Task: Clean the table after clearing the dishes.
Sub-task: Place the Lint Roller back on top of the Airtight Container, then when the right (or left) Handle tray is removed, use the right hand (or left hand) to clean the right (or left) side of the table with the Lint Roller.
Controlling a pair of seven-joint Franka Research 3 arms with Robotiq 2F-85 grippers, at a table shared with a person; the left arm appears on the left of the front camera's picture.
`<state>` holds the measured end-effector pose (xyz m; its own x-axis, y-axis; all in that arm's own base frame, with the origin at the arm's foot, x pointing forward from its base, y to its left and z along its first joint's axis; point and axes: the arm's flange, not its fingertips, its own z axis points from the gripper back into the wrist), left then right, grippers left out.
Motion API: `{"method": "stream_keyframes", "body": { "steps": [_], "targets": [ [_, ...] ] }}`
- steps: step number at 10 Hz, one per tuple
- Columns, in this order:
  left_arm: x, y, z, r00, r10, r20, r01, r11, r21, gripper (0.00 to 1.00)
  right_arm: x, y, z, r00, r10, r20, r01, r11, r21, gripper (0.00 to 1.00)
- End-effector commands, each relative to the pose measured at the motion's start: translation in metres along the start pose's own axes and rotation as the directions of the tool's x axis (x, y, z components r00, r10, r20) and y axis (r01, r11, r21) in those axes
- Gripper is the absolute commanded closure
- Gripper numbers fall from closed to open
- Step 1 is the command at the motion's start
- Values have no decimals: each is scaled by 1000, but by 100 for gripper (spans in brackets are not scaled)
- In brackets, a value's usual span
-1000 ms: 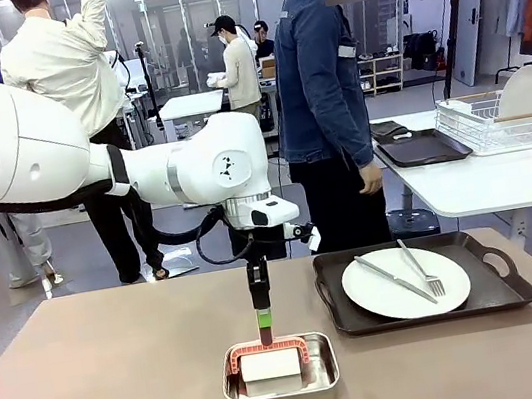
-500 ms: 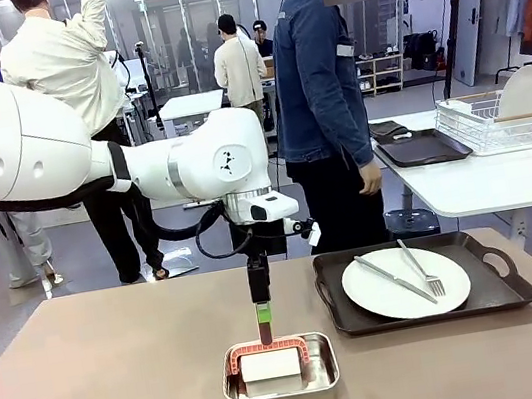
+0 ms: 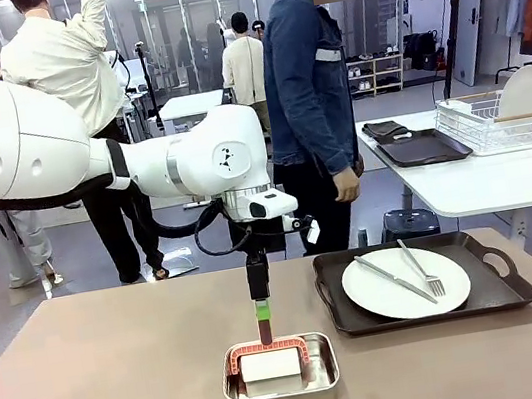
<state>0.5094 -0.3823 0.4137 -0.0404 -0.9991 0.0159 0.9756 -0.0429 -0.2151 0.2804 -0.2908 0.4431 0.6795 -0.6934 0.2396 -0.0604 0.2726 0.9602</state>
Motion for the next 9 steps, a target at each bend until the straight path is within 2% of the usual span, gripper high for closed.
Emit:
{"method": "stream_keyframes", "body": {
  "steps": [1, 5, 6, 7, 8, 9],
  "targets": [
    [0, -1, 1, 1000, -2, 0, 2, 1000, 3, 0, -1, 3, 2, 1000, 13, 0, -13, 1000, 11, 0],
    [0, 0, 0, 1000, -1, 0, 1, 1000, -1, 0, -1, 3, 2, 1000, 13, 0, -13, 1000, 11, 0],
    [-14, 2, 31, 994, 33, 103, -31, 999, -15, 0, -1, 3, 2, 1000, 13, 0, -13, 1000, 11, 0],
    [-39, 2, 67, 964, 115, 239, -109, 993, -40, 0, -1, 3, 2, 1000, 13, 0, -13, 1000, 11, 0],
    [-68, -2, 95, 923, 189, 334, -165, 981, -100, 0, -1, 3, 2, 1000, 13, 0, -13, 1000, 11, 0],
    [-103, -8, 116, 855, 270, 443, -219, 962, -163, 0, -1, 3, 2, 1000, 13, 0, -13, 1000, 11, 0]
  ]
}}
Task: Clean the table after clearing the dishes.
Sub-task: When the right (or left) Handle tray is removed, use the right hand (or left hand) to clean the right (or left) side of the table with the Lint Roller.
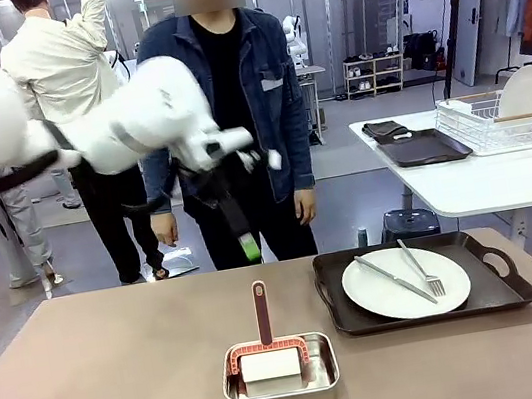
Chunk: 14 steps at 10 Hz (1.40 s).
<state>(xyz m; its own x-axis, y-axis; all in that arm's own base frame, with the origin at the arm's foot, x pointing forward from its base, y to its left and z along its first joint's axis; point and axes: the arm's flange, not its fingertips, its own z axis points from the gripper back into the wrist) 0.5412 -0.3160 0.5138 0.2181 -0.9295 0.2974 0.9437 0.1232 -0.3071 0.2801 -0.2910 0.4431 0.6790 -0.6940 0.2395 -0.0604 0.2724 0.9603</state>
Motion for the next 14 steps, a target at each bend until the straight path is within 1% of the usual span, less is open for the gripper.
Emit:
{"method": "stream_keyframes", "body": {
  "steps": [1, 2, 3, 4, 6, 7, 8, 9, 11, 12, 13, 14],
  "targets": [
    [-61, -11, 43, 962, 156, 222, -138, 986, -92, 0, -1, 3, 2, 1000, 14, -1, -14, 1000, 11, 0],
    [-95, -14, 60, 928, 225, 296, -193, 972, -136, 0, -1, 3, 2, 1000, 14, -1, -14, 1000, 11, 0],
    [-134, -19, 77, 880, 307, 362, -254, 949, -188, 0, -1, 3, 2, 1000, 14, -1, -14, 1000, 11, 0],
    [-178, -24, 94, 814, 383, 436, -308, 922, -235, 0, -1, 3, 2, 1000, 14, -1, -14, 1000, 11, 0],
    [-288, -38, 120, 641, 525, 559, -393, 851, -348, 0, -1, 3, 2, 1000, 14, -1, -14, 1000, 11, 0],
    [-343, -48, 128, 561, 587, 583, -449, 808, -381, 0, -1, 3, 2, 1000, 14, -1, -14, 1000, 11, 0],
    [-392, -59, 136, 481, 629, 610, -497, 769, -402, 0, -1, 3, 2, 1000, 14, -1, -14, 1000, 11, 0],
    [-444, -72, 147, 380, 660, 648, -536, 728, -427, 0, -1, 3, 2, 1000, 14, -1, -14, 1000, 11, 0],
    [-529, -95, 155, 212, 696, 686, -625, 637, -452, 0, -1, 3, 2, 1000, 14, -1, -14, 1000, 11, 0],
    [-563, -108, 156, 186, 682, 707, -654, 623, -429, 0, -1, 3, 2, 1000, 14, -1, -14, 1000, 11, 0],
    [-596, -121, 153, 131, 701, 701, -697, 568, -438, 0, -1, 3, 2, 1000, 14, -1, -14, 1000, 11, 0],
    [-617, -129, 146, 100, 720, 686, -709, 535, -459, 0, -1, 3, 2, 1000, 14, -1, -14, 1000, 11, 0]
  ]
}}
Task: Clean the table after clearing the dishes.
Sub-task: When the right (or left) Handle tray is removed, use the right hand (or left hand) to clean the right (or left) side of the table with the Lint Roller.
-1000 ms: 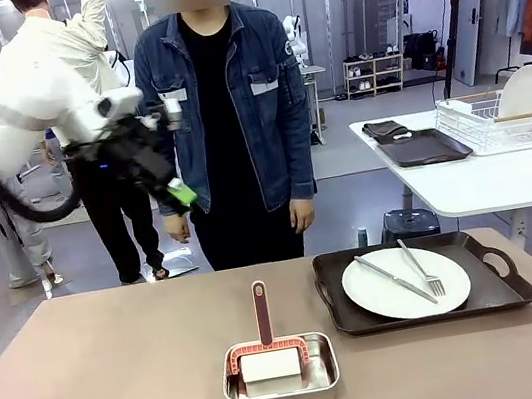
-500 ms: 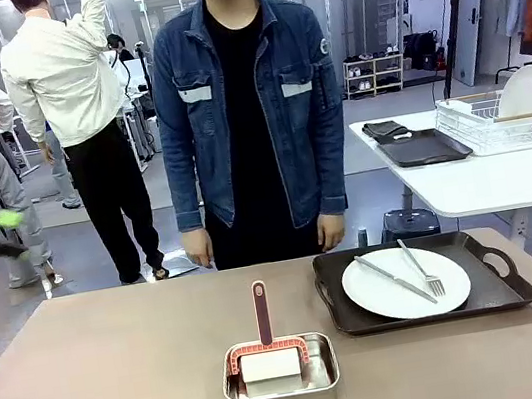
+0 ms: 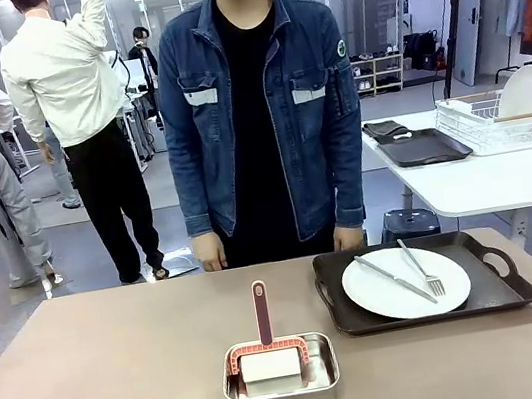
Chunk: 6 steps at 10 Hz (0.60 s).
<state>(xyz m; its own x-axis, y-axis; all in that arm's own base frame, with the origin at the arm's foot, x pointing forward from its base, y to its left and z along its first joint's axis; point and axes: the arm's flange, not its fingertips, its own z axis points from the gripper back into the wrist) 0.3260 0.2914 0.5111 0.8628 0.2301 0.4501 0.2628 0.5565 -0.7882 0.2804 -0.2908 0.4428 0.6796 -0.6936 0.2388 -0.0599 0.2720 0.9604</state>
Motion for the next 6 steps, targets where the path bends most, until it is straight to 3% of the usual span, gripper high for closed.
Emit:
{"method": "stream_keyframes", "body": {
  "steps": [1, 3, 4, 6],
  "targets": [
    [-16, 17, 3, 999, 48, -8, -47, 998, 42, 0, -1, 3, 2, 1000, 14, 0, -14, 1000, 11, 0],
    [-33, 48, 4, 992, 123, 0, -122, 988, 92, 0, -1, 3, 2, 1000, 14, 0, -14, 1000, 11, 0],
    [-20, 24, 14, 998, 64, -7, -64, 997, 42, 0, -1, 3, 2, 1000, 14, 0, -14, 1000, 11, 0],
    [-20, 24, 14, 998, 64, -7, -64, 997, 42, 0, -1, 3, 2, 1000, 14, 0, -14, 1000, 11, 0]
  ]
}}
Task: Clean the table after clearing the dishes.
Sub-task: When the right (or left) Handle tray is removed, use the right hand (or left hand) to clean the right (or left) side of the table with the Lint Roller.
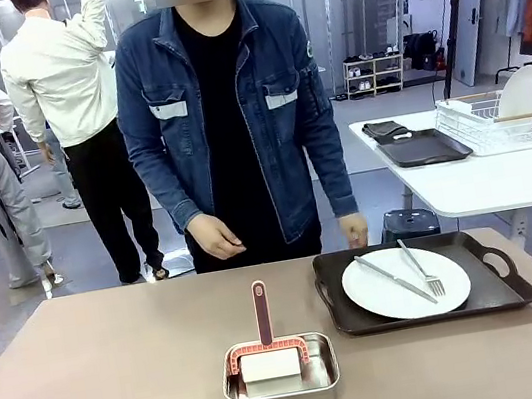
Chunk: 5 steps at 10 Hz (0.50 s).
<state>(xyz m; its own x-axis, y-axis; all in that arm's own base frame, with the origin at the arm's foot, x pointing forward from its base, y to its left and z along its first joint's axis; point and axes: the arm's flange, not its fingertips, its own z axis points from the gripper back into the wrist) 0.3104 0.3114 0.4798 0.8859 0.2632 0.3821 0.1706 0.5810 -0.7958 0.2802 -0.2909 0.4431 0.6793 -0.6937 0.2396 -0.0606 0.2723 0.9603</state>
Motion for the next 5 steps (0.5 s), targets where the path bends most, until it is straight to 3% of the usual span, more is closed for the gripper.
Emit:
{"method": "stream_keyframes", "body": {
  "steps": [1, 5],
  "targets": [
    [2, -8, 5, 1000, -14, 6, 14, 1000, -14, 0, -1, 3, 2, 1000, 14, 0, -14, 1000, 10, 0],
    [2, -8, 5, 1000, -14, 6, 14, 1000, -14, 0, -1, 3, 2, 1000, 14, 0, -14, 1000, 10, 0]
  ]
}}
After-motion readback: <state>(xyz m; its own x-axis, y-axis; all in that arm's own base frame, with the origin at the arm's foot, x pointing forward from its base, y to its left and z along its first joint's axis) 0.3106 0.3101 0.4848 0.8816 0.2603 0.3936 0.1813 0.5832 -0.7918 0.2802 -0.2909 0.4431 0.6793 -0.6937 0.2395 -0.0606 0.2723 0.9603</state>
